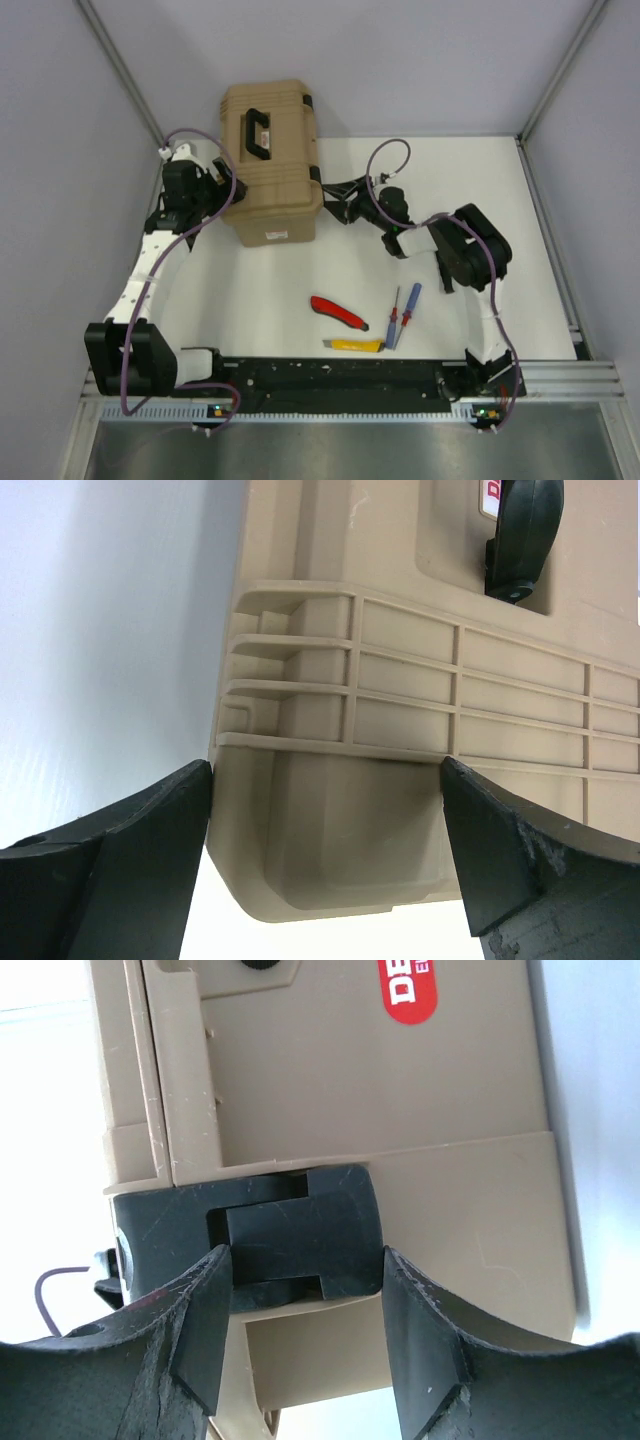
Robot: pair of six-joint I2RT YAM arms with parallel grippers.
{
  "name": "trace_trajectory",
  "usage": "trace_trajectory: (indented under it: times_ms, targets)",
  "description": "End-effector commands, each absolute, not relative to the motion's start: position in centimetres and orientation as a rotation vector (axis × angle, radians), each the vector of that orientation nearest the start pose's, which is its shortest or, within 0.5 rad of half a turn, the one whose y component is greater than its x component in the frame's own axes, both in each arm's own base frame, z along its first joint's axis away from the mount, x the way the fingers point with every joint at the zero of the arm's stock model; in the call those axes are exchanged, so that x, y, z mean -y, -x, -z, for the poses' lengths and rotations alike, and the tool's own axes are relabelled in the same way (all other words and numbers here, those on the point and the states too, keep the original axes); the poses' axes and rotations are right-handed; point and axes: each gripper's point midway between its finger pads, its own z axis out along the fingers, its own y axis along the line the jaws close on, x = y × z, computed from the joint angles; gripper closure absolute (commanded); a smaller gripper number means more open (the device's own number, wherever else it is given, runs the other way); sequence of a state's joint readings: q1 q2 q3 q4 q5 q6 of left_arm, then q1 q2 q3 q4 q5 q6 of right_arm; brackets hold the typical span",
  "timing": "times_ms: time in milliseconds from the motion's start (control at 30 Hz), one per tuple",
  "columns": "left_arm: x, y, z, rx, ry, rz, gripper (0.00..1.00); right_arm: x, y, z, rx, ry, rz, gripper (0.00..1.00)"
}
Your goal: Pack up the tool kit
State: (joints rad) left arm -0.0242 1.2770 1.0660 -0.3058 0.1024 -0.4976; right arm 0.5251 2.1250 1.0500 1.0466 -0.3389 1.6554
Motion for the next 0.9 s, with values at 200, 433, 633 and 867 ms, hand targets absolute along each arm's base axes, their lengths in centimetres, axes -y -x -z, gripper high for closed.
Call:
trace_trajectory:
  times_ms: [200, 433, 633, 867]
  targets:
    - [8.2, -35.6, -17.9, -2.282, 0.313, 0.458, 0.10, -41.4, -33.9, -23.1, -1.909, -0.067, -1.775, 0.91]
    - [6.7, -35.9, -18.8, -2.261, 0.328, 0.355, 0.11, -39.3, -34.9, -22.4, -2.035, -0.079, -1.465, 0.80]
    - [4.9, -36.1, -20.9, -2.204, 0.354, 0.245, 0.10, -35.7, -35.6, -22.6, -2.099, -0.113, -1.154, 0.46]
    - [3.8, -36.4, -25.2, -2.092, 0.339, 0.191, 0.08, -32.5, -36.4, -24.3, -2.066, -0.069, -0.919, 0.25]
